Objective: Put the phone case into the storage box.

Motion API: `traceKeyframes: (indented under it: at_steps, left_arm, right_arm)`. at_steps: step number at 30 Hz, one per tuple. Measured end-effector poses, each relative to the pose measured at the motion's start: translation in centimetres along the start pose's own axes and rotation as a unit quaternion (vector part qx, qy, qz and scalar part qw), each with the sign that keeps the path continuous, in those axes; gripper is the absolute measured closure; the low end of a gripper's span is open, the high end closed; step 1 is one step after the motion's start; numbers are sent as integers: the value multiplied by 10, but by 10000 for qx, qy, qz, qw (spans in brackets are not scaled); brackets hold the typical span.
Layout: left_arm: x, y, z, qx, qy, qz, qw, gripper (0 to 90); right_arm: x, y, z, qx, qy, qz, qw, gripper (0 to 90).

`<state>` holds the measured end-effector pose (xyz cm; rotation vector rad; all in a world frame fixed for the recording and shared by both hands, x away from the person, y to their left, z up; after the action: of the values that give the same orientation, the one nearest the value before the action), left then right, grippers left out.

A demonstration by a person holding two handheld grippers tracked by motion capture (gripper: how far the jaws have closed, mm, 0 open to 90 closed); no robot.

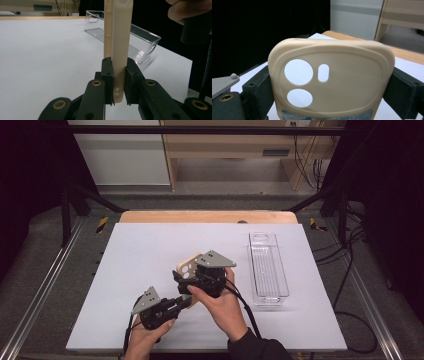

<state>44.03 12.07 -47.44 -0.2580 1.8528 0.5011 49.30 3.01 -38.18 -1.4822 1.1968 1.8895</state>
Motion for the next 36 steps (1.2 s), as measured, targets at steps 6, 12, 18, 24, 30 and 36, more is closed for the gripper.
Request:
traceKeyframes:
  at_steps: [6, 12, 18, 24, 30, 36]
  left_arm:
    - [1, 0, 1, -9, 25, 26, 10000, 796]
    - [1, 1, 4, -53, 78, -43, 9999, 759]
    - [-1, 2, 8, -155, 73, -28, 9998, 517]
    - [-7, 11, 15, -632, -225, -73, 9977, 278]
    - [-12, 33, 32, -1201, -492, -72, 9915, 173]
    - [-12, 65, 52, -1750, -604, -33, 9827, 138]
  right_arm:
    - [2, -2, -2, 30, -99, 128, 9999, 108]
    - [2, -5, -4, 40, -227, 203, 9995, 110]
    - [-3, -7, -19, 205, -363, 162, 9990, 110]
    - [-10, -8, -38, 498, -412, 125, 9978, 110]
    - [-23, -9, -52, 761, -289, -21, 9967, 109]
    - [-35, -15, -65, 876, -348, -66, 9955, 110]
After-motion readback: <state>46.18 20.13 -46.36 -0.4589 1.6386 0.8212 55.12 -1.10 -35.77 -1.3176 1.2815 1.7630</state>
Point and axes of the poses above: each handheld gripper's, and its own axes: y roughly backward along the jaws, x roughly out of its underside, z roughly to its left, the point moved 7 cm from there along -y, roughly forward along the jaws, and after that the axes turned 9 degrees about x, right-handed, at the moved point
